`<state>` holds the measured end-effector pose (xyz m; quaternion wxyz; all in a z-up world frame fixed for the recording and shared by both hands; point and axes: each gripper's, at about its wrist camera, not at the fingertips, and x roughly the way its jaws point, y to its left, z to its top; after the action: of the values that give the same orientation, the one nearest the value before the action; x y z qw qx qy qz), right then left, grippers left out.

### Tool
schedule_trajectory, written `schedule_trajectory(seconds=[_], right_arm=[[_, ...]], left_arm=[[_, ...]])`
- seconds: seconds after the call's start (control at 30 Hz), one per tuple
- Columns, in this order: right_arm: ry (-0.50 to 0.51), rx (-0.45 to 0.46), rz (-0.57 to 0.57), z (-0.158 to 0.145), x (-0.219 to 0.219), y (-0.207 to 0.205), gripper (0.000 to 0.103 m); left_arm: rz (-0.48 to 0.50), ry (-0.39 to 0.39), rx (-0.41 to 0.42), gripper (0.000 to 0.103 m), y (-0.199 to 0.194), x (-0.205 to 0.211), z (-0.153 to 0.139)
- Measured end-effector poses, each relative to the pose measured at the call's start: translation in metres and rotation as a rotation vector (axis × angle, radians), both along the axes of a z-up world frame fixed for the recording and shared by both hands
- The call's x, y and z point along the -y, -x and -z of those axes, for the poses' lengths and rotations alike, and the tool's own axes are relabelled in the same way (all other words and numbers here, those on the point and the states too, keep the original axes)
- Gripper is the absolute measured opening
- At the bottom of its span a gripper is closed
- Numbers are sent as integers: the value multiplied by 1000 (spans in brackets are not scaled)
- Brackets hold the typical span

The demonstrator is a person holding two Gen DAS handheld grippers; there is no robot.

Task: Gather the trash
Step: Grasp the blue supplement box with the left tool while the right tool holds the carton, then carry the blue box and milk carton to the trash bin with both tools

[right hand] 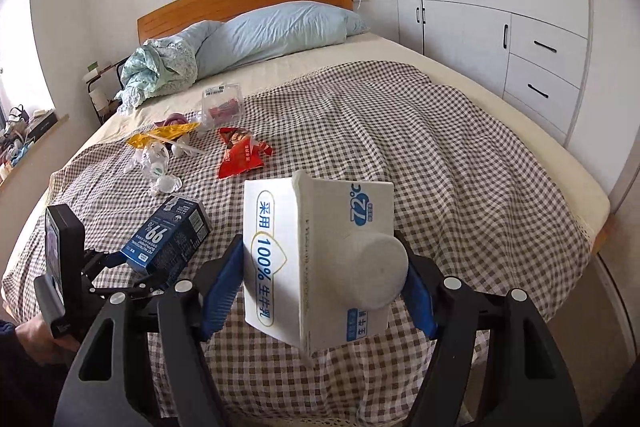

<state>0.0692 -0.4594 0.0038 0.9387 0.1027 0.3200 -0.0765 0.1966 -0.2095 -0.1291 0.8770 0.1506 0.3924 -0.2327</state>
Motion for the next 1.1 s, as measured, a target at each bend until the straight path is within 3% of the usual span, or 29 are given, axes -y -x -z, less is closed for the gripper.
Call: schedule_trajectory(seconds=[0.23,0.33,0.37,0.47,0.63,0.7,0.93,1.1], right_arm=[[10,24,0,1,-1,-1,68],[6,35,9,-4,1,3,68],[3,48,13,-8,2,6,68],[14,78,20,-23,8,20,68],[46,120,39,-50,22,60,68],[55,115,51,-54,31,83,68],[29,24,155,-32,66,175,68],[11,-112,175,17,78,211,68]], left_arm=[[-37,59,13,74,-4,-6,5],[-25,33,-14,60,-7,-2,5],[-24,14,-14,60,-4,-2,1],[-7,29,-38,60,7,-9,-22],[44,49,13,58,35,-12,-88],[36,68,-6,58,41,-8,-110],[230,129,29,58,109,55,-157],[413,134,-16,58,166,117,-152]])
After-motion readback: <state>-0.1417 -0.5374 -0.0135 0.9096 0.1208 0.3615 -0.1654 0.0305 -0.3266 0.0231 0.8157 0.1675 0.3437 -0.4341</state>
